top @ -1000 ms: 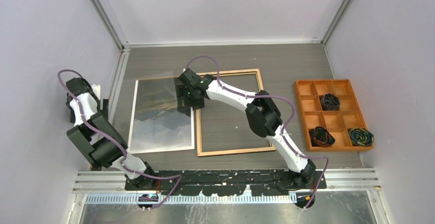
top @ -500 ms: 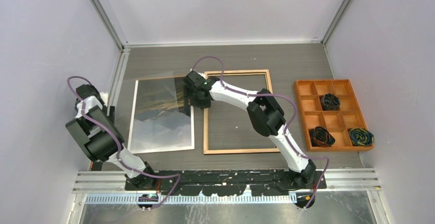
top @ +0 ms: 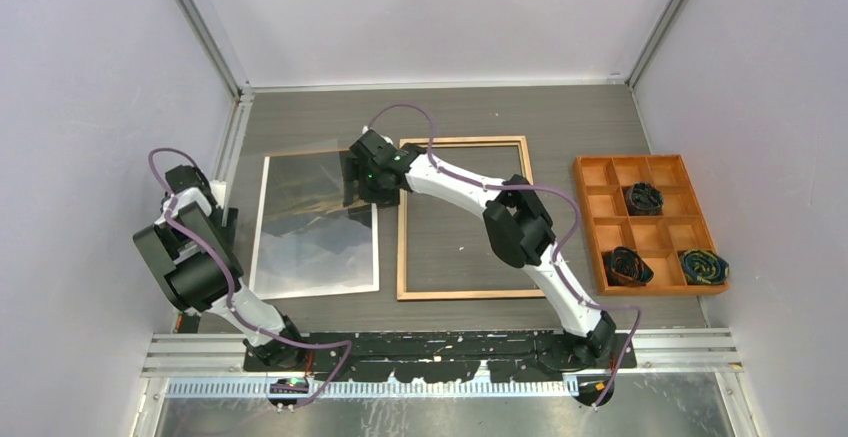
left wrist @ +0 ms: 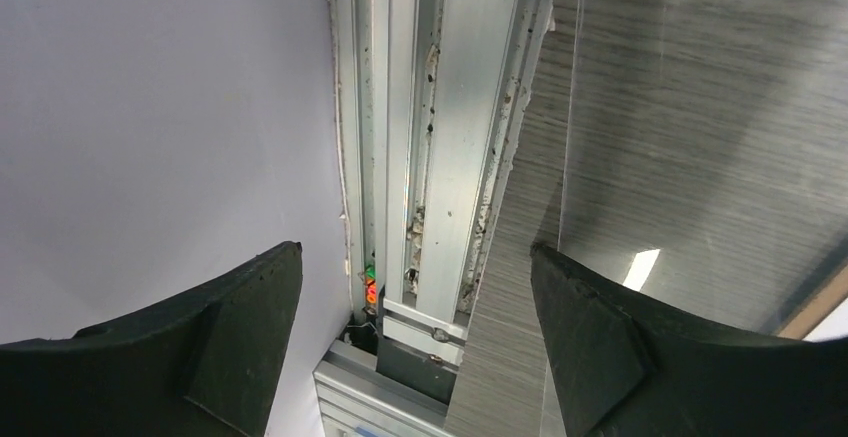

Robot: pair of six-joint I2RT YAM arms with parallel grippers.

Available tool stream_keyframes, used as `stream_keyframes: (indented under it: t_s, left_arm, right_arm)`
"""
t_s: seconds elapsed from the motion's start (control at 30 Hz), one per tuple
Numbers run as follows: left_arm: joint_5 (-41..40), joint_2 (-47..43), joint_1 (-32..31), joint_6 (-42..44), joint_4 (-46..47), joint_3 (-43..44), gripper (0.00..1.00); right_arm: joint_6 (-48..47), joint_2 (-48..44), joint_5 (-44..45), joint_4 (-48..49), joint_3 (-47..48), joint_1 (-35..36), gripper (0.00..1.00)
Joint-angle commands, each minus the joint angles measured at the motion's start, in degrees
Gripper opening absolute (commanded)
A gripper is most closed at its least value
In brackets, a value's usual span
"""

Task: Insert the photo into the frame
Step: Move the photo frame to the center of the board, then pick up the photo frame item at the center of the board.

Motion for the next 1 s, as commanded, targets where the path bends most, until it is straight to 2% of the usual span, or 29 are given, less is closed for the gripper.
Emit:
stream_keyframes:
  t_s: [0.0,0.27,0.97]
  left_arm:
    - [-0.9,1.0,-0.5,0.8,3.2,-1.2,0.86]
    - [-1.0,1.5,-3.4,0.9,4.4,-3.6,0.85]
    - [3.4,0.3,-4.8,2.8,2.6,-6.7,0.77]
  right_arm:
    - [1.7,0.9,-2.6,2.9,6.0,0.8,0.86]
    - [3.3,8.2,-5.0,2.5,12.6,0.7,0.87]
    - [12.6,11.9,-12.0,13.6,10.1,1.0,0.85]
